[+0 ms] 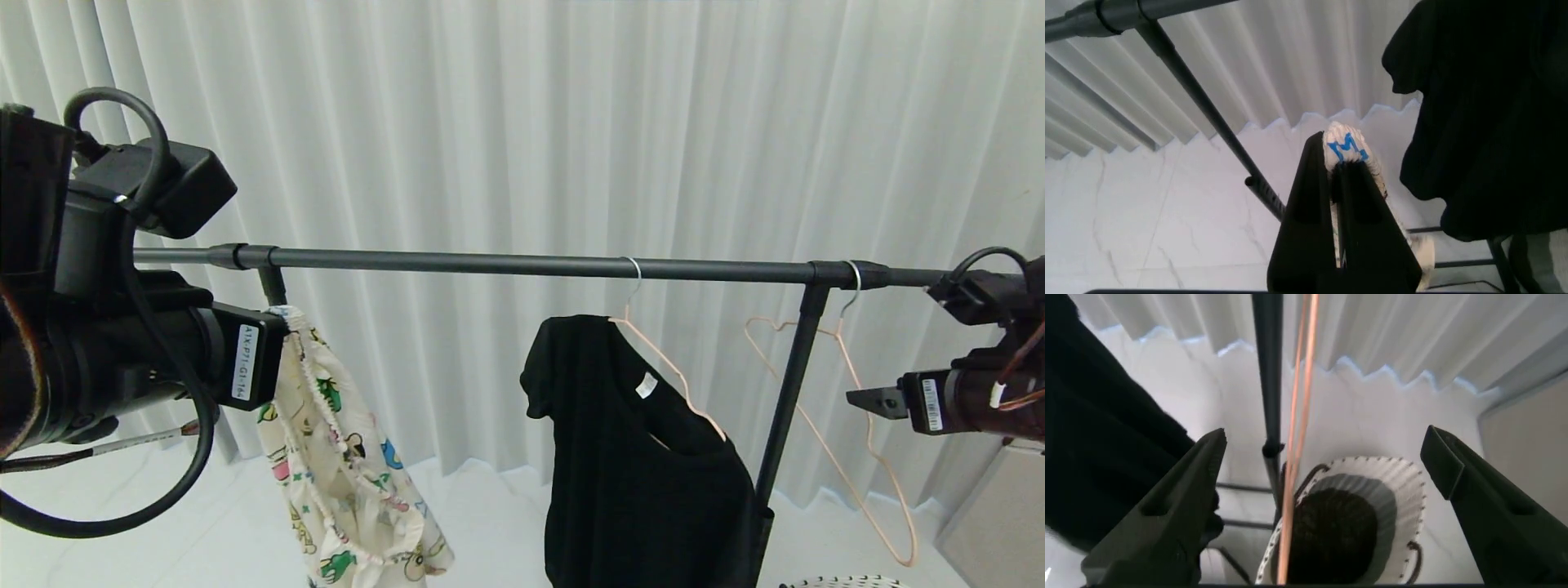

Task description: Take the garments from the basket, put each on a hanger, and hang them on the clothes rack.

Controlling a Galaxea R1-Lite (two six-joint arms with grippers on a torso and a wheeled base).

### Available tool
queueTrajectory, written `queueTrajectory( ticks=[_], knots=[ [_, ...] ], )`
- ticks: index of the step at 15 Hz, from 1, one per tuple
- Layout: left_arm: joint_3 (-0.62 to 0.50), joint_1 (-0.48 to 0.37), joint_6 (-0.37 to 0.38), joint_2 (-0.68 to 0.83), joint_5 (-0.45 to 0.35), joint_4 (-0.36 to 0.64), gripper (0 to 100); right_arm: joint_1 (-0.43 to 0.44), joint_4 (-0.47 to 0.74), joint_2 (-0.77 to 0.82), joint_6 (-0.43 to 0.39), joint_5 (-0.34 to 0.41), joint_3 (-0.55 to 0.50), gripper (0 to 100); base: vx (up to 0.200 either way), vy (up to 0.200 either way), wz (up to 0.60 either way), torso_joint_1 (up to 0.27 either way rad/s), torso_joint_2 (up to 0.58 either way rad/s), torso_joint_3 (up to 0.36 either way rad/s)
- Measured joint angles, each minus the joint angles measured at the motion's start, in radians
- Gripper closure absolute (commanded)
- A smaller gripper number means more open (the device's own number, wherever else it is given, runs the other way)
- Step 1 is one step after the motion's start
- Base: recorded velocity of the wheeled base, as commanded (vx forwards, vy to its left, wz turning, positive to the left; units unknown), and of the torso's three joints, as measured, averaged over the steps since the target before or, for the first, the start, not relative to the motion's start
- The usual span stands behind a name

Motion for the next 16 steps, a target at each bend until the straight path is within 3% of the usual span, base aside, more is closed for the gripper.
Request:
queueTrajectory(
  ticks=[5, 10, 11, 16],
  knots=[
    [0.001, -0.006, 0.000, 0.004, 0.002, 0.000, 100, 0.000, -0.210, 0.151, 0.005, 0.000, 0.094, 0, 0.000, 0.000, 0.00, 0.000, 0.00, 0.000],
    [0.002, -0.007, 0.000, 0.005, 0.003, 0.000, 100, 0.003, -0.243, 0.233, 0.097, 0.000, 0.104, 0, 0.000, 0.000, 0.00, 0.000, 0.00, 0.000],
    [0.003, -0.008, 0.000, 0.006, 0.003, 0.000, 100, 0.003, -0.244, 0.237, 0.109, 0.000, 0.104, 100, 0.000, 0.000, 0.00, 0.000, 0.00, 0.000],
    [0.002, -0.011, 0.000, 0.004, 0.003, 0.000, 100, 0.005, -0.243, 0.253, 0.130, 0.001, 0.104, 100, 0.000, 0.000, 0.00, 0.000, 0.00, 0.000]
  ],
)
